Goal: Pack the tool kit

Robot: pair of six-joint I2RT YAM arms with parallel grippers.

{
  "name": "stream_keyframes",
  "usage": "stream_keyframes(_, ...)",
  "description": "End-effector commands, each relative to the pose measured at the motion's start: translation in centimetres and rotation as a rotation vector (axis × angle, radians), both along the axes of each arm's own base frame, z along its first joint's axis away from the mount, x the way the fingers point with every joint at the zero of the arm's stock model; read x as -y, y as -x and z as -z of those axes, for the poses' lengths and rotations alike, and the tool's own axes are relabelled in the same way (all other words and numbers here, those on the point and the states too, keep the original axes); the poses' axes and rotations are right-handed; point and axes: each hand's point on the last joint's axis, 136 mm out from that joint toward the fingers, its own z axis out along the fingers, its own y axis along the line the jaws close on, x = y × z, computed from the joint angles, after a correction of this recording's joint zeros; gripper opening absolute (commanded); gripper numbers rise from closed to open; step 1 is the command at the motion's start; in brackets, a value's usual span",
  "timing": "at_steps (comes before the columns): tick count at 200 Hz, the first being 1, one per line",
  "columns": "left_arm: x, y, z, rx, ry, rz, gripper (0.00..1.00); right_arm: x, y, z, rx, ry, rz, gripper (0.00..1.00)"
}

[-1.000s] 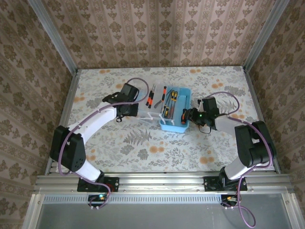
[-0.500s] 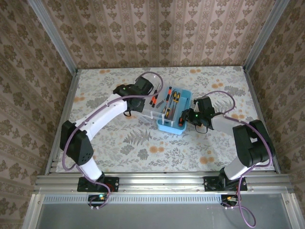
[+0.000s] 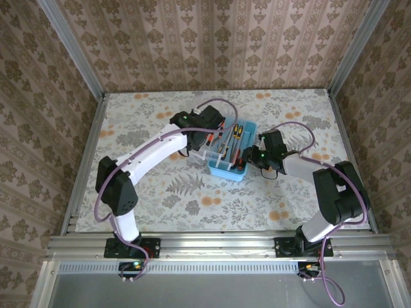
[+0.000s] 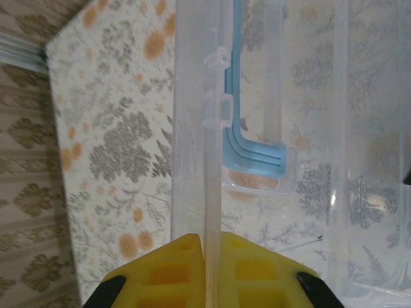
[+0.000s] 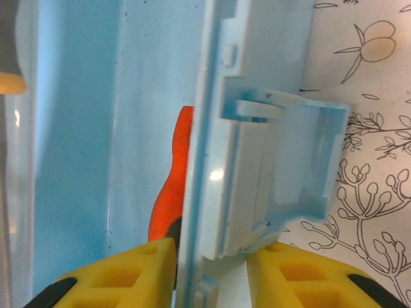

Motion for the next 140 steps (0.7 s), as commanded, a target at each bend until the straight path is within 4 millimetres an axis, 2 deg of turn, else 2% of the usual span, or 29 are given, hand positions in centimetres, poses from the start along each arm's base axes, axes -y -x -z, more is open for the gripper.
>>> stream_keyframes(1,0.2,0.8,-0.5,-0.010,-0.058,0.019,0.00,-1.0,-0.8,-3.1,0.077,-0.046,-0.038,0.40)
stream_keyframes(21,-0.2,0.9,-0.5,-0.003,-0.067,0.007,0.00,0.2,-0.6,-4.4,0.095,-0.047,-0.028,0.46)
stream_keyframes(47,-0.2,0.9,-1.5,0.030,-0.070,0.006,0.00,2.1,-0.3,-5.8,0.121,-0.060,-0.002,0.52)
stream_keyframes(63,-0.1,0.8,-2.1,0.046,-0.084,0.010,0.00,3.5,0.0,-5.5,0.109,-0.061,0.027,0.53)
stream_keyframes(65,-0.1,0.8,-2.2,0.047,-0.085,0.009,0.00,3.7,0.0,-6.5,0.136,-0.065,0.030,0.53)
stream_keyframes(70,0.0,0.8,-2.2,0.048,-0.090,0.010,0.00,4.2,0.1,-6.6,0.140,-0.064,0.044,0.54)
stream_keyframes(99,0.3,0.7,-2.9,0.072,-0.130,0.014,0.00,7.6,0.4,-4.4,0.077,0.005,0.162,0.50)
stream_keyframes(112,0.8,0.8,-3.0,0.076,-0.131,0.021,0.00,7.8,0.4,-3.3,0.048,0.014,0.172,0.47)
stream_keyframes(117,0.9,0.8,-3.1,0.081,-0.134,0.023,0.00,7.7,0.4,-2.0,0.015,0.013,0.176,0.45)
stream_keyframes(140,1.4,0.9,-3.4,0.099,-0.164,0.031,0.00,7.2,0.4,0.5,-0.036,0.011,0.177,0.38)
